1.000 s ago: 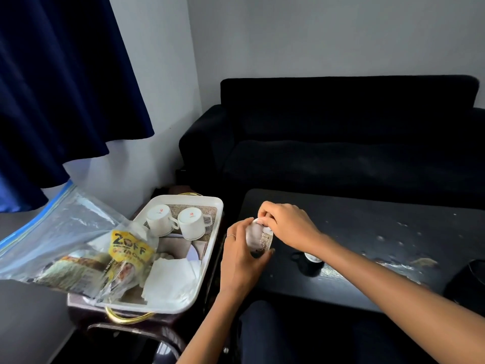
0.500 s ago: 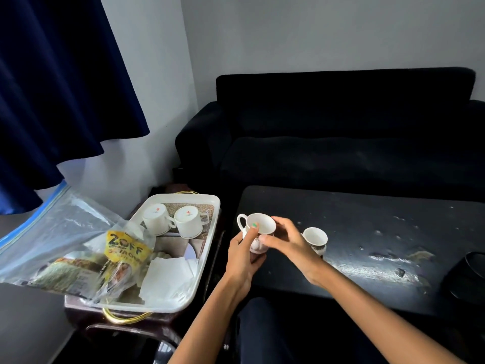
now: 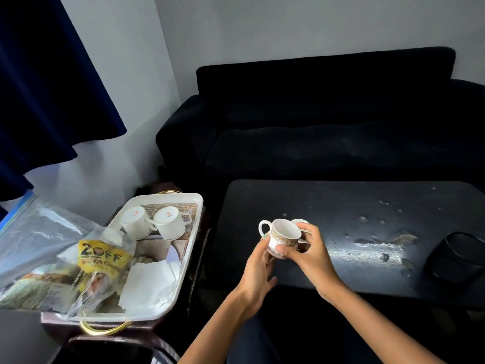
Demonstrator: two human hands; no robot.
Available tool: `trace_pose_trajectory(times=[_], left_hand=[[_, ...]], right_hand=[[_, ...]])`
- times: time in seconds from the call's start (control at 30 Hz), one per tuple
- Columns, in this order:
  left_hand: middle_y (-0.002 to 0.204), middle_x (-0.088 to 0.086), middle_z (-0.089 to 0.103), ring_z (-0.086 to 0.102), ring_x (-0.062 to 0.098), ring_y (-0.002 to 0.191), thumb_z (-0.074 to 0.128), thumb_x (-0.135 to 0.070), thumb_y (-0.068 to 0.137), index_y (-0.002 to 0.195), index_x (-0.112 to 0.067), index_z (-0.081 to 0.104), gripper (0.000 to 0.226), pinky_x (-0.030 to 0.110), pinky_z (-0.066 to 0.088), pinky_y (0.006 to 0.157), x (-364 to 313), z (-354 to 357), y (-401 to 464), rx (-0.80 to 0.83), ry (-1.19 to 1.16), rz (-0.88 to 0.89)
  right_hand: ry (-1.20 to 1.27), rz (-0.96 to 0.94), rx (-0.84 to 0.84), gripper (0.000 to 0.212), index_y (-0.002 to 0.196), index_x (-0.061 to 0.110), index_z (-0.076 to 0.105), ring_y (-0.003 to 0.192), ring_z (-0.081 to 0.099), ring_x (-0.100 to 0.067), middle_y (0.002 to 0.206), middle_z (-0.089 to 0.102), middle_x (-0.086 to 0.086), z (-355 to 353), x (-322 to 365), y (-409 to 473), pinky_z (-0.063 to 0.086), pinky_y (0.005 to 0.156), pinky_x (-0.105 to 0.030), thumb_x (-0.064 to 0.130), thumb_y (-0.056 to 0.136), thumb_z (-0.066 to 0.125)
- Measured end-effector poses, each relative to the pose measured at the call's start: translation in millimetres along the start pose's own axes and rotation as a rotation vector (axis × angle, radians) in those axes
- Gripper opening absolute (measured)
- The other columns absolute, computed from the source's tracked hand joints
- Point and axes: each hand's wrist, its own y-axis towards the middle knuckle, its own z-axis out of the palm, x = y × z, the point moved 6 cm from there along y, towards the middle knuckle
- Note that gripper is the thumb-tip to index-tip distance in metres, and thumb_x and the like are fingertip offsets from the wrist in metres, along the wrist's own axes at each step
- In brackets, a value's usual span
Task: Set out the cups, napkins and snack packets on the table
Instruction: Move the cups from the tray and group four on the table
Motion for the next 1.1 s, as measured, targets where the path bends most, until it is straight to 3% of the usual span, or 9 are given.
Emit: trace_pose_trajectory(times=[0.13, 0.3, 0.53, 0.7, 0.87, 1.1], left_hand=[[0.158, -0.017, 0.011, 0.011, 0.012, 0.146, 0.031, -0.062, 0.092, 0.146, -0.045, 0.017, 0.058, 0.044, 0.009, 0.119, 21.1, 17.5, 14.2, 0.021, 0.092, -0.066], [0.159, -0.013, 0.009, 0.013, 0.009, 0.145, 0.043, -0.065, 0.087, 0.150, -0.037, -0.002, 0.082, 0.039, 0.010, 0.120, 34.7, 33.3, 37.4, -0.006, 0.186, -0.092], [0.160, -0.009, 0.007, 0.007, 0.016, 0.147, 0.040, -0.061, 0.090, 0.150, -0.035, -0.003, 0.078, 0.040, 0.008, 0.117, 46.0, 44.8, 63.3, -0.056, 0.306, -0.151], [0.160, -0.008, 0.006, 0.006, 0.020, 0.147, 0.042, -0.066, 0.086, 0.149, -0.040, -0.002, 0.081, 0.044, 0.008, 0.117, 57.7, 37.8, 74.7, -0.098, 0.349, -0.229], [0.160, -0.007, 0.007, 0.007, 0.020, 0.147, 0.043, -0.066, 0.085, 0.149, -0.042, -0.002, 0.081, 0.043, 0.008, 0.117, 61.8, 32.8, 81.0, -0.115, 0.376, -0.262], [0.160, -0.007, 0.011, 0.011, 0.020, 0.147, 0.046, -0.061, 0.088, 0.150, -0.039, 0.000, 0.080, 0.040, 0.012, 0.116, 62.6, 34.8, 86.8, -0.123, 0.371, -0.250]], right_hand=[[0.013, 0.041, -0.109, 0.057, 0.105, 0.030, 0.049, 0.098, 0.060, -0.010, 0.109, 0.061, 0.008, -40.1, -22.1, 8.9, 0.049, 0.082, -0.027, 0.003, 0.066, 0.081], [0.020, 0.088, -0.274, 0.057, 0.106, 0.029, 0.050, 0.098, 0.060, -0.013, 0.103, 0.061, 0.012, -92.0, -55.9, 25.6, 0.046, 0.084, -0.028, -0.002, 0.068, 0.077], [-0.043, 0.161, -0.279, 0.059, 0.109, 0.026, 0.048, 0.097, 0.058, -0.018, 0.098, 0.059, 0.016, -125.5, -97.1, 41.6, 0.043, 0.084, -0.029, -0.010, 0.069, 0.072], [-0.071, 0.186, -0.224, 0.059, 0.112, 0.028, 0.045, 0.101, 0.057, -0.018, 0.107, 0.059, 0.003, -127.1, -114.0, 54.3, 0.042, 0.088, -0.029, -0.011, 0.073, 0.067], [-0.127, 0.199, -0.155, 0.061, 0.115, 0.031, 0.041, 0.100, 0.056, -0.015, 0.111, 0.057, 0.003, -124.2, -120.4, 66.1, 0.040, 0.088, -0.026, -0.010, 0.077, 0.064], [-0.208, 0.188, -0.079, 0.059, 0.116, 0.036, 0.038, 0.089, 0.054, -0.003, 0.104, 0.054, 0.013, -121.6, -119.1, 74.5, 0.041, 0.074, -0.015, -0.005, 0.080, 0.062]])
